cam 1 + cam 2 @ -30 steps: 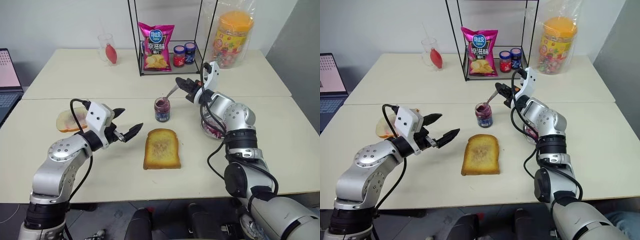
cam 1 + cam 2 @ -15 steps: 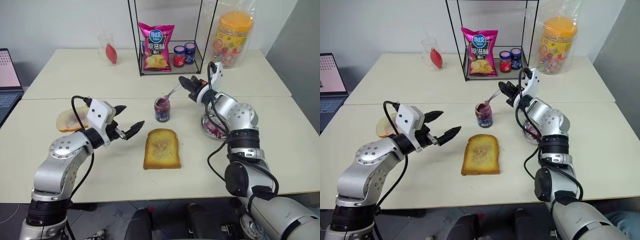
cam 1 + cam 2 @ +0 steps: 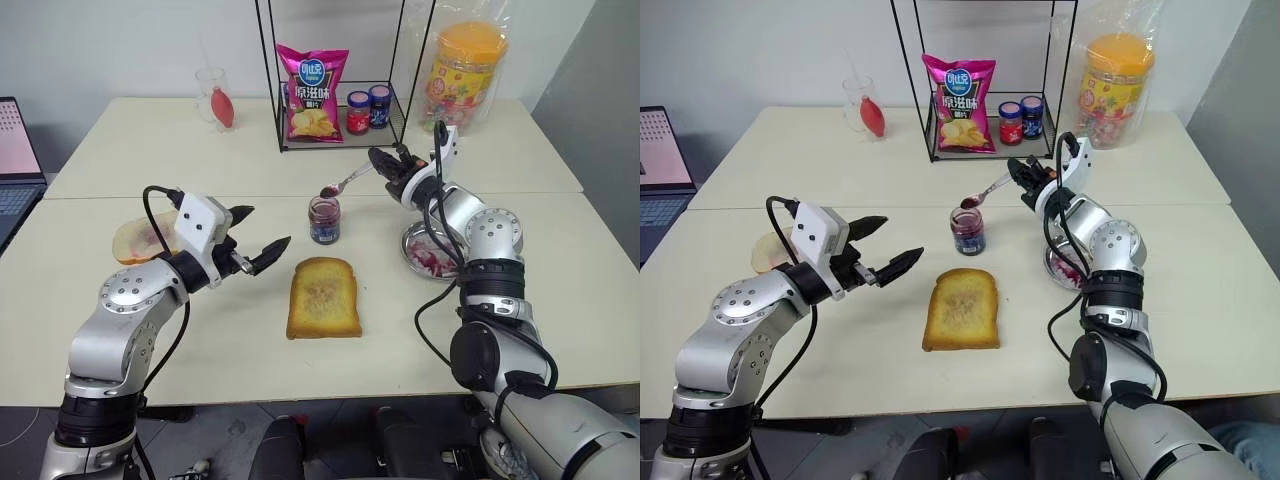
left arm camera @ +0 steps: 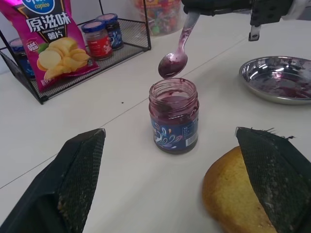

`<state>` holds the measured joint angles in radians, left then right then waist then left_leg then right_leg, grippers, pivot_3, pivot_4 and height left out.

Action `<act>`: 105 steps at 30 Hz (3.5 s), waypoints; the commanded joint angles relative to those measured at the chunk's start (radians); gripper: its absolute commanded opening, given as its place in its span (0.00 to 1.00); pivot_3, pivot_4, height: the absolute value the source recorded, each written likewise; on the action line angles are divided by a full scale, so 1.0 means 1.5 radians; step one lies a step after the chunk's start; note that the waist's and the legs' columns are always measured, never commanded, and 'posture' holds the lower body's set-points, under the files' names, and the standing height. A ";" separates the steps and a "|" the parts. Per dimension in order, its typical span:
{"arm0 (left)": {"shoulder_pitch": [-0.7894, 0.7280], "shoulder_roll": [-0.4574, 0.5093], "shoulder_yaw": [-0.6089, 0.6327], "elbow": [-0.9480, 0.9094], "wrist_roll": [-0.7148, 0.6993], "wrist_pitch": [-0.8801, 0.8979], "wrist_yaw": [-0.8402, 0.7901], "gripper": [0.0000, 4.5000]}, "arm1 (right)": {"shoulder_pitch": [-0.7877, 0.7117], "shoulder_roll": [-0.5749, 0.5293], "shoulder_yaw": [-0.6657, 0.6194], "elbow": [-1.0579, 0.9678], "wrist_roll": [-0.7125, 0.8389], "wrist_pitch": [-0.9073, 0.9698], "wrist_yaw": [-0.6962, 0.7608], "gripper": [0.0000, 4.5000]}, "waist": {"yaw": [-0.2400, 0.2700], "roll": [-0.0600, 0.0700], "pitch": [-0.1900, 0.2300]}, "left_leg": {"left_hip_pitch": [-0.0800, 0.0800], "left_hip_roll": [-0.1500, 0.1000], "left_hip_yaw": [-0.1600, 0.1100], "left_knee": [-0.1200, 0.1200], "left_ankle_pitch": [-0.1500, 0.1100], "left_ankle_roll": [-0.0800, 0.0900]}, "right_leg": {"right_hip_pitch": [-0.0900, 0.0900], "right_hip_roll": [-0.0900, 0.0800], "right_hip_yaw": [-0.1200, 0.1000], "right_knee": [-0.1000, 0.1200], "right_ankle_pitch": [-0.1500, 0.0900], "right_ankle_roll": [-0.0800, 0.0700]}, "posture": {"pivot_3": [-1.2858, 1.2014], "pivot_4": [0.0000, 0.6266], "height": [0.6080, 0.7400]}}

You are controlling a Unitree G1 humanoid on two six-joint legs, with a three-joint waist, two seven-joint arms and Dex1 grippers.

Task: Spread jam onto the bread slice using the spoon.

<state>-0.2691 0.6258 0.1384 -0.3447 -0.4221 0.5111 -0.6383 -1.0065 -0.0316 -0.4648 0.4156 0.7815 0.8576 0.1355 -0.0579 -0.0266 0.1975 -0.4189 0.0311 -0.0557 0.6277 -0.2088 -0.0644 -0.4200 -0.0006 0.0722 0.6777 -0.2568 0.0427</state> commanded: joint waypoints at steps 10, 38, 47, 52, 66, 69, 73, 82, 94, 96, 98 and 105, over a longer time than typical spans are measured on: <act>0.154 0.102 0.073 -0.070 -0.010 -0.061 -0.116 1.00 | 0.104 -0.037 0.142 -0.341 0.094 0.151 0.058 0.01 | -0.004 0.000 0.000 | 0.000 0.001 0.000 -0.001 0.000 0.000 | -0.001 0.000 0.000 0.000 -0.003 0.000 | 0.52 0.24 1.00; 0.282 0.078 0.020 -0.112 0.048 -0.153 -0.135 1.00 | 0.297 -0.190 0.431 -0.492 -0.178 -0.063 0.211 0.01 | 0.000 0.000 0.000 | 0.001 0.001 0.000 0.000 0.000 0.000 | 0.000 0.000 0.000 0.001 -0.005 -0.001 | 0.52 0.24 1.00; 0.280 0.072 0.015 -0.111 0.049 -0.166 -0.132 1.00 | 0.275 -0.170 0.300 -0.526 -0.029 0.071 0.195 0.01 | 0.001 0.000 0.000 | 0.001 0.001 0.000 0.000 0.000 0.000 | 0.000 0.000 0.000 0.001 -0.004 0.000 | 0.52 0.24 1.00; 0.292 0.073 0.020 -0.109 0.048 -0.182 -0.139 1.00 | 0.302 -0.100 0.245 -0.514 0.083 0.157 0.140 0.01 | 0.000 0.000 0.000 | 0.001 0.001 0.000 0.000 0.000 0.000 | 0.000 0.000 0.000 0.001 -0.004 0.000 | 0.52 0.24 1.00; 0.319 0.074 0.023 -0.091 0.056 -0.211 -0.146 1.00 | 0.335 -0.050 0.273 -0.366 0.016 0.097 0.124 0.01 | 0.000 0.000 0.000 | 0.001 0.001 0.000 0.000 0.000 0.000 | 0.000 0.000 0.000 0.001 -0.004 0.000 | 0.52 0.24 1.00; 0.313 0.075 0.020 -0.093 0.055 -0.207 -0.145 1.00 | 0.339 -0.059 0.280 -0.347 -0.001 0.086 0.137 0.01 | -0.001 0.000 0.000 | 0.001 0.001 0.000 0.000 0.000 0.000 | 0.000 0.000 0.000 0.001 -0.004 0.000 | 0.52 0.24 1.00; 0.301 0.073 0.016 -0.097 0.052 -0.199 -0.143 1.00 | 0.334 -0.062 0.265 -0.320 -0.014 0.070 0.133 0.01 | -0.001 0.000 0.000 | 0.001 0.001 0.000 0.000 0.000 0.000 | 0.000 0.000 0.000 0.001 -0.004 0.000 | 0.52 0.24 1.00; 0.284 0.068 0.003 -0.093 0.054 -0.197 -0.142 1.00 | 0.282 -0.034 0.155 -0.243 0.006 0.041 0.064 0.01 | 0.000 0.000 0.000 | 0.001 0.001 0.000 0.000 0.000 0.000 | 0.000 0.000 0.000 0.001 -0.004 0.001 | 0.52 0.24 1.00; 0.287 0.063 -0.001 -0.085 0.059 -0.206 -0.142 1.00 | 0.308 -0.056 0.126 -0.342 0.139 0.168 0.080 0.01 | -0.001 0.000 0.000 | 0.001 0.001 0.000 0.000 0.000 0.000 | 0.000 0.000 0.000 0.001 -0.004 0.000 | 0.52 0.24 1.00; 0.288 0.063 -0.001 -0.083 0.060 -0.208 -0.143 1.00 | 0.319 -0.054 0.137 -0.345 0.135 0.170 0.074 0.01 | -0.001 0.000 0.000 | 0.001 0.001 0.000 0.000 0.000 0.000 | 0.000 0.000 0.000 0.001 -0.004 0.000 | 0.52 0.24 1.00; 0.288 0.063 -0.002 -0.082 0.061 -0.210 -0.143 1.00 | 0.327 -0.039 0.148 -0.338 0.124 0.163 0.061 0.01 | -0.001 0.000 0.000 | 0.001 0.001 0.000 0.000 0.000 0.000 | 0.000 0.001 0.000 0.001 -0.004 0.000 | 0.52 0.24 1.00; 0.291 0.062 -0.004 -0.079 0.062 -0.216 -0.145 1.00 | 0.343 -0.020 0.183 -0.337 0.107 0.163 0.049 0.01 | -0.001 0.000 0.000 | 0.001 0.001 0.000 0.000 0.000 0.000 | 0.000 0.001 0.000 0.001 -0.004 0.000 | 0.52 0.24 1.00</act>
<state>0.1650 0.7203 0.1227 -0.4552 -0.3293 0.2096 -0.8572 -0.4955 -0.0684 -0.1972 -0.0630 0.9379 1.1045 0.2115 -0.0599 -0.0272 0.1972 -0.4170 0.0324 -0.0554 0.6277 -0.2088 -0.0644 -0.4200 0.0003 0.0728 0.6797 -0.2628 0.0432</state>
